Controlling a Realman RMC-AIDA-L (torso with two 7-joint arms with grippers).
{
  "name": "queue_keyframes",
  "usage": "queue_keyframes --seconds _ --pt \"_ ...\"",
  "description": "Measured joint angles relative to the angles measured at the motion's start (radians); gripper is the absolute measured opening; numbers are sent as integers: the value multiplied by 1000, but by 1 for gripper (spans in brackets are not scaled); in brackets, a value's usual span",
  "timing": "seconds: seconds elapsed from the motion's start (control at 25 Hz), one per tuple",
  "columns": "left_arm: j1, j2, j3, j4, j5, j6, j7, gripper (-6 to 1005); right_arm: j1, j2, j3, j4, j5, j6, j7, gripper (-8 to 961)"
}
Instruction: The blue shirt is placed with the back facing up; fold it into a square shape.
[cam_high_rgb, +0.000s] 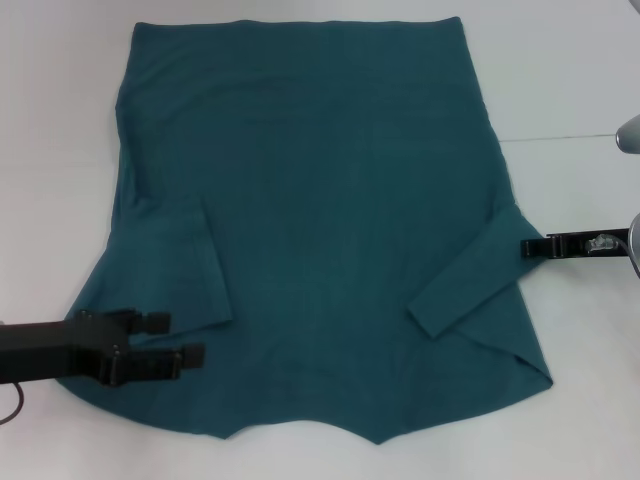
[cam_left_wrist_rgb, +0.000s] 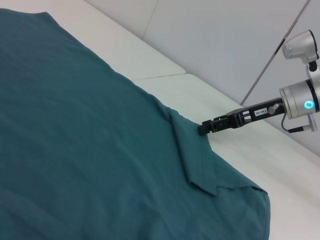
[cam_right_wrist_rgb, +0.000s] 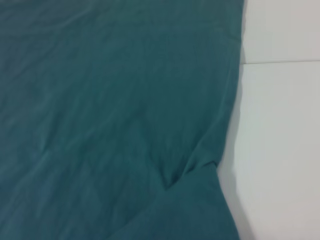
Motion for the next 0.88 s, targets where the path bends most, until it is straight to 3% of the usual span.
queue_keyframes --seconds 0.32,0.72,0.88 --pt "-1 -1 0 0 1 0 -1 860 0 -1 -20 2 0 2 -1 562" --pt "1 -2 -3 0 -1 0 0 860 2 -1 -20 19 0 32 -1 94" --pt "2 -3 -3 0 0 -1 0 860 2 0 -20 15 2 36 -1 68"
